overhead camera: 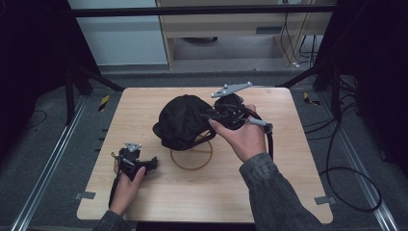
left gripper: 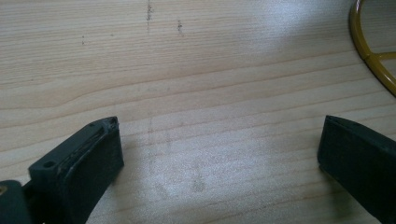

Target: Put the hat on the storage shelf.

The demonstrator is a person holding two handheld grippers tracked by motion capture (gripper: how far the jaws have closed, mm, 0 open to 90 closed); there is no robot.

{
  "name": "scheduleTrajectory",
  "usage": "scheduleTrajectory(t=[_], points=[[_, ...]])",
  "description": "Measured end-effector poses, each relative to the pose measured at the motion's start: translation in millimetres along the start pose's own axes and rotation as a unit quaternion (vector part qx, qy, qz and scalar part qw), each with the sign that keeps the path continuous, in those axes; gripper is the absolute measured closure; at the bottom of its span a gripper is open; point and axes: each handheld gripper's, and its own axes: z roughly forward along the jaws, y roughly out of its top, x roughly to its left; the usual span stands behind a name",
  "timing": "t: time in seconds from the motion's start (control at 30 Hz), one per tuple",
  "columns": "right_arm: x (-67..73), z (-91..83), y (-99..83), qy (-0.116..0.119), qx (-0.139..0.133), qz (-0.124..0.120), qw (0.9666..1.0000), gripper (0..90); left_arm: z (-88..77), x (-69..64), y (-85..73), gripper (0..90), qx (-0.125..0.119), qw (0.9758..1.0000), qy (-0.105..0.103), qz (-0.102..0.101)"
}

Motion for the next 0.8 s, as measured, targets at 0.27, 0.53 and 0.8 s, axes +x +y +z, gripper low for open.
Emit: scheduleTrajectory(t=[0.27, 0.53, 0.8], points=[[-1.6, -10.5, -1.2, 0.001, -0.007, 0.002, 1.0, 71.2, 0.0, -0.1, 0.0, 0.0, 0.0, 1.0, -0.001, 0.001], [-2.3, -20.1, -3.7, -0.001, -0.012, 0.002, 0.9999, 70.8, 0.0, -0.1, 0.0, 0.0, 0.0, 1.0, -0.001, 0.001], [-4.4, -28.0, -8.7, -0.004, -0.019, 0.004, 0.9998, 70.0, 0.0, -0.1, 0.0, 0.0, 0.0, 1.0, -0.001, 0.001]])
